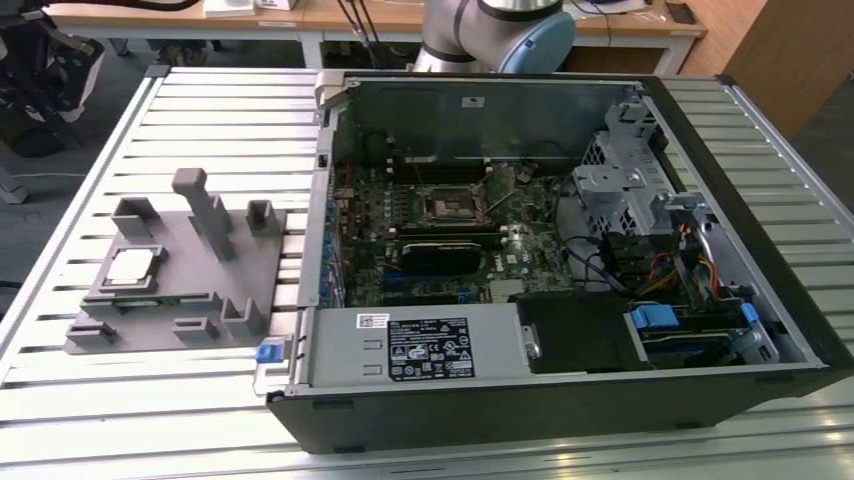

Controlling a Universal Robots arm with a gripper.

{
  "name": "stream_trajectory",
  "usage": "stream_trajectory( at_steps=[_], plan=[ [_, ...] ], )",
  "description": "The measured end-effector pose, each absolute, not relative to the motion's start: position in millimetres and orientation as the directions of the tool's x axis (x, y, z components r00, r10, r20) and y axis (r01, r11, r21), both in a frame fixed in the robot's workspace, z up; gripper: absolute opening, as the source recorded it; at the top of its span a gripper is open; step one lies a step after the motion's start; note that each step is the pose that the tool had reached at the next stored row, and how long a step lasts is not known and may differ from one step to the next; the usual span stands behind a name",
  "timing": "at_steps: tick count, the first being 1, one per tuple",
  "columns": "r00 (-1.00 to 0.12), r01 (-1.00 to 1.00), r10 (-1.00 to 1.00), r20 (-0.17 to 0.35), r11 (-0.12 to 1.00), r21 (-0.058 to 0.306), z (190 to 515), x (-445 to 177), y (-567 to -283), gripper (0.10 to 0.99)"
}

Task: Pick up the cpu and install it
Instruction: 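Pick up the cpu and move it towards the insertion slot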

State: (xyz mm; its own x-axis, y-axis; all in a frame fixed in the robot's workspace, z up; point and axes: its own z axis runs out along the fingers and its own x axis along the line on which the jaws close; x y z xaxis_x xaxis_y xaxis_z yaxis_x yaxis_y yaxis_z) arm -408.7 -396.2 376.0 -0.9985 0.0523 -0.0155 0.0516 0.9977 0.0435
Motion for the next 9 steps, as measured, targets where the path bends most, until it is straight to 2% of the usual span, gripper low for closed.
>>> stream_trajectory(
  at_steps=[9],
  plan=[
    [-1.0, 0.011, 0.012, -0.011, 0.999, 0.043, 364, -424, -397, 0.122]
  ],
)
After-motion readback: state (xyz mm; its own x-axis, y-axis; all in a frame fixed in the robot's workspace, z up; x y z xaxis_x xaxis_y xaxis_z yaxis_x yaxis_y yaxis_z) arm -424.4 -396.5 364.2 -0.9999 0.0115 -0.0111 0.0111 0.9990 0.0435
